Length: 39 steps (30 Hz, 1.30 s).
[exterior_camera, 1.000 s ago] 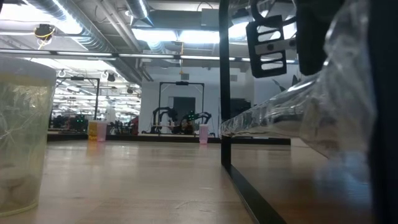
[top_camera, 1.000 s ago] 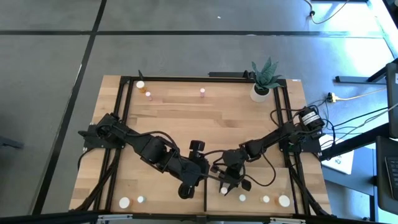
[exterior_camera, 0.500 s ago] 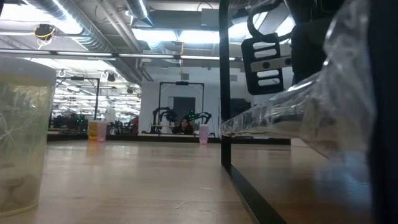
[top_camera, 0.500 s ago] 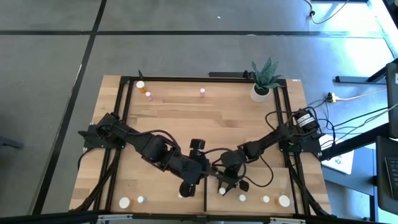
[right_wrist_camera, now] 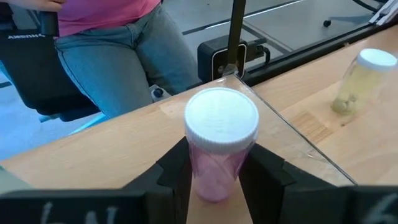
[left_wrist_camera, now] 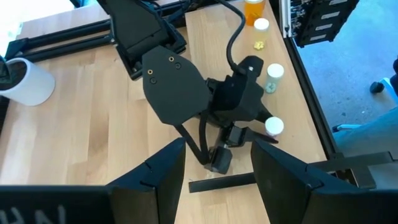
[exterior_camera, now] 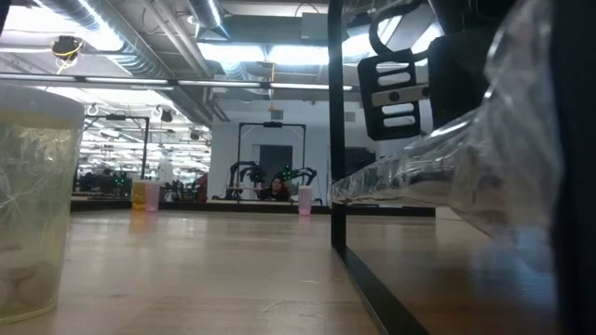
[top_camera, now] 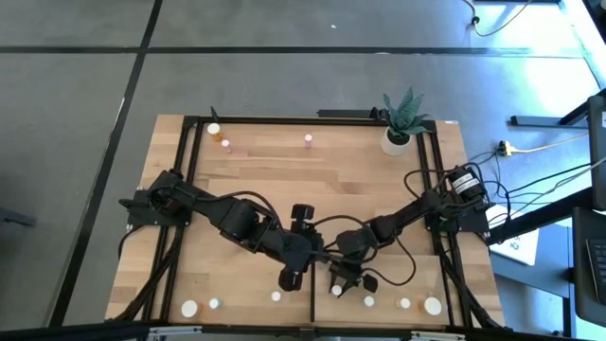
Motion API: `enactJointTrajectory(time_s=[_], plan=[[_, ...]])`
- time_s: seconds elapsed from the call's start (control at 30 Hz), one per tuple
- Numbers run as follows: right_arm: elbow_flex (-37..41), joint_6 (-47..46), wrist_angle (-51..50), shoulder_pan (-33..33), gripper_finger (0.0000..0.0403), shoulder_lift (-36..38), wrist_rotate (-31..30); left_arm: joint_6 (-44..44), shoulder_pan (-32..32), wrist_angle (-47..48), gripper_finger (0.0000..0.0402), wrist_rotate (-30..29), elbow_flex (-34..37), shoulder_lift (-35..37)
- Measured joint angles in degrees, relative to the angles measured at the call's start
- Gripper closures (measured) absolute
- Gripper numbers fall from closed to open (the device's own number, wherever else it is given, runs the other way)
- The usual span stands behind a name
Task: Pick and place medicine bottles onto shelf by color
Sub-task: Put the middle pink pill bottle on the shelf
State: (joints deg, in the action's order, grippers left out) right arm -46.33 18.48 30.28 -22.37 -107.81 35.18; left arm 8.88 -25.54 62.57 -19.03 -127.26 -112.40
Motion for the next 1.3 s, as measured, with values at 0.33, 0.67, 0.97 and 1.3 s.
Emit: enactJointTrajectory(time_s=[0.33, 0.67, 0.97, 1.3], plan=[[0.15, 1.07, -0.13, 0.15, 0.0238, -0.20, -1.88, 0.00, 0.04, 0.00, 0.0225, 0.00, 0.00, 0.00], [0.13, -0.06, 0.11, 0.45, 0.0236, -0.20, -1.24, 0.00, 0.02, 0.00, 0.0225, 0.02, 0.00, 0.00], [0.11, -0.42, 0.59, 2.36, 0.0236, -0.09, 5.38, 0.00, 0.02, 0.00, 0.0225, 0.02, 0.00, 0.00], [0.07, -6.31, 3.37, 3.78, 0.0236, -0.04, 7.58, 0.00, 0.01, 0.22, 0.0225, 0.04, 0.00, 0.00]])
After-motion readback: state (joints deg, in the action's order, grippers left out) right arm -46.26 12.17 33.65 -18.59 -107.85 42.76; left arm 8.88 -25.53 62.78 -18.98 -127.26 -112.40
